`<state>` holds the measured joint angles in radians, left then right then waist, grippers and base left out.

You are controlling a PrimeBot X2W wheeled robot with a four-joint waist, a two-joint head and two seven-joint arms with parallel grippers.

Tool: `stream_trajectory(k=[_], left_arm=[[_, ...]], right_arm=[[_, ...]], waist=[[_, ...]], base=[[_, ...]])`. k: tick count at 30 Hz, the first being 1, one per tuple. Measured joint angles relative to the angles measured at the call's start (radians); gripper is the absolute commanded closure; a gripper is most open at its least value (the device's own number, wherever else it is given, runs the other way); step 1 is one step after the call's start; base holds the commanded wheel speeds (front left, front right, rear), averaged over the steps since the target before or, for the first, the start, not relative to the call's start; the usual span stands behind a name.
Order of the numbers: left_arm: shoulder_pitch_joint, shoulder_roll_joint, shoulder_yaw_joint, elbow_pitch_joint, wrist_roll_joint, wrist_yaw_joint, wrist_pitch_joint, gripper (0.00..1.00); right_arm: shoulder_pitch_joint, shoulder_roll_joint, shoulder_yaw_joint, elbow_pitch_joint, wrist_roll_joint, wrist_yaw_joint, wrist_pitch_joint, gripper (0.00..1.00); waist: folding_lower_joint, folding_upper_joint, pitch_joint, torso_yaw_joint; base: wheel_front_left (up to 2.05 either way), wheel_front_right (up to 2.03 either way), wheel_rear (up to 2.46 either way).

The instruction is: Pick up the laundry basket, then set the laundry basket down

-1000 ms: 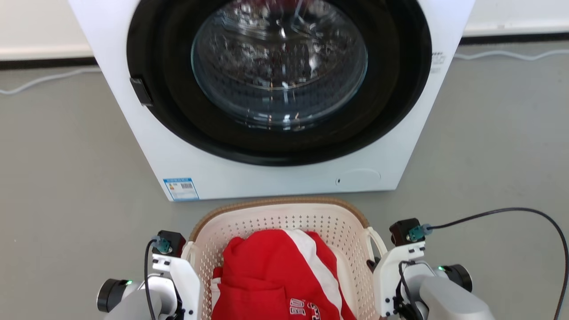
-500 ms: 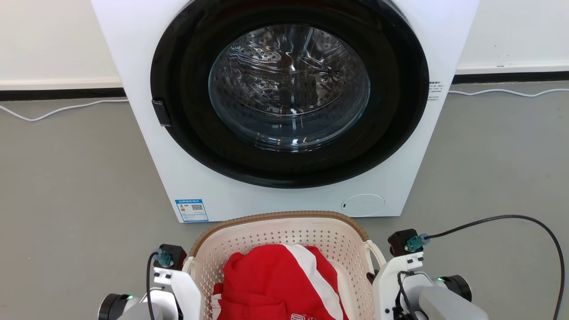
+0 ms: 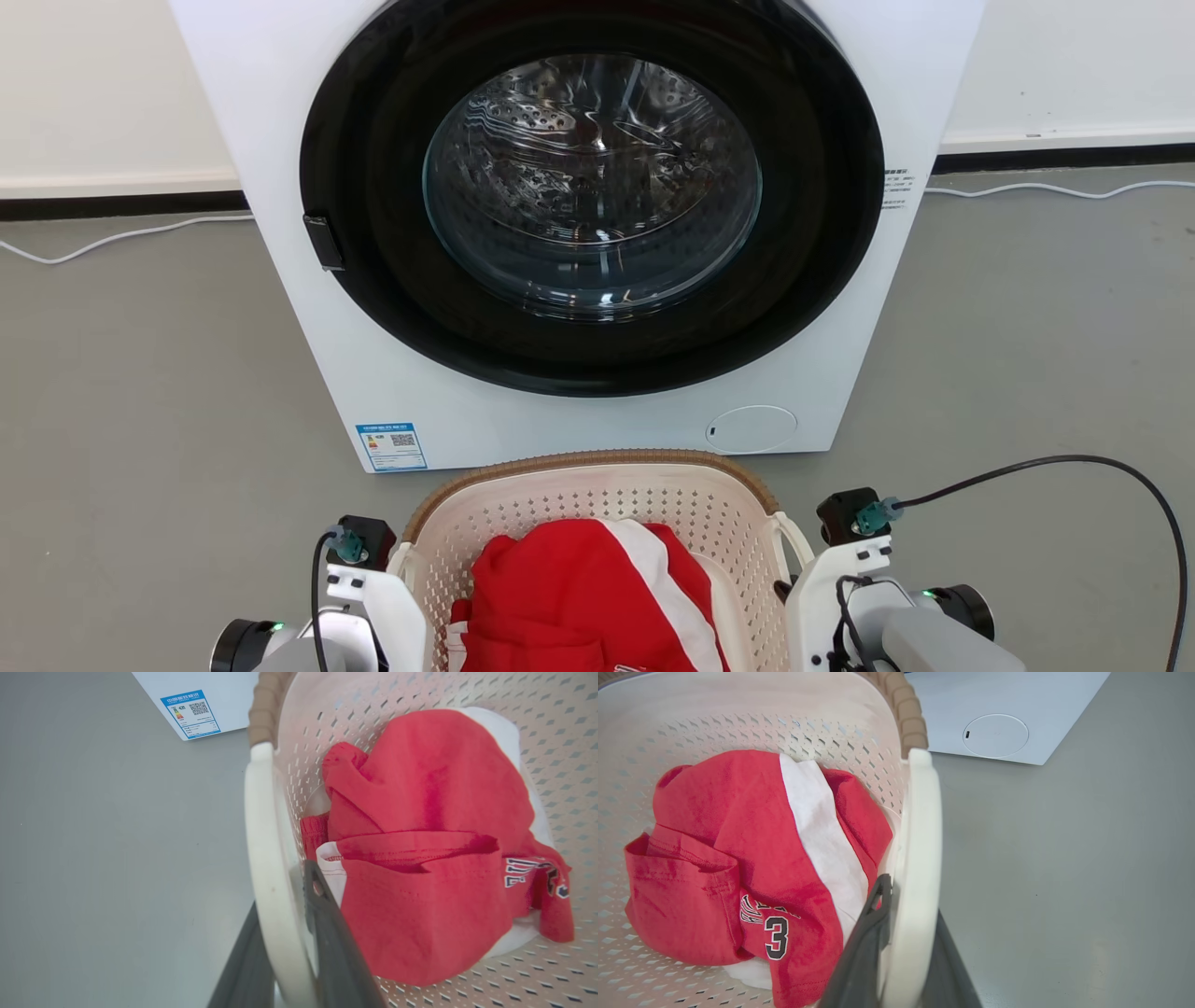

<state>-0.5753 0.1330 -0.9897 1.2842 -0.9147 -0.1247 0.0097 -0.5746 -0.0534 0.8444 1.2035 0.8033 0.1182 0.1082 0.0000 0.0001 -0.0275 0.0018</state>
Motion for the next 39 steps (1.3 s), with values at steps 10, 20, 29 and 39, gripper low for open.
stream_trajectory(k=[10, 20, 29, 39], left_arm=[[0.001, 0.002, -0.014, -0.002, -0.003, 0.0, 0.0, 1.0], [0.003, 0.002, -0.019, -0.002, -0.01, 0.0, 0.0, 1.0], [0.009, 0.002, -0.024, -0.001, -0.018, 0.0, -0.001, 1.0], [0.002, 0.002, -0.027, -0.001, -0.018, 0.0, -0.036, 1.0]], right_arm=[[-0.001, 0.0, 0.027, 0.003, 0.03, 0.0, 0.0, 1.0], [-0.002, 0.0, 0.045, 0.006, 0.044, 0.0, -0.003, 1.0], [-0.004, 0.0, 0.065, 0.012, 0.061, 0.0, -0.004, 1.0], [-0.023, 0.003, 0.077, 0.03, 0.061, 0.0, -0.049, 1.0]], waist=[[0.0001, 0.0, 0.005, -0.011], [0.0, 0.0, 0.006, -0.014], [0.0, 0.0, 0.009, -0.02], [0.0, 0.0, 0.067, -0.023]], base=[[0.0, 0.0, 0.0], [0.0, 0.0, 0.0], [0.0, 0.0, 0.0], [0.0, 0.0, 0.0]])
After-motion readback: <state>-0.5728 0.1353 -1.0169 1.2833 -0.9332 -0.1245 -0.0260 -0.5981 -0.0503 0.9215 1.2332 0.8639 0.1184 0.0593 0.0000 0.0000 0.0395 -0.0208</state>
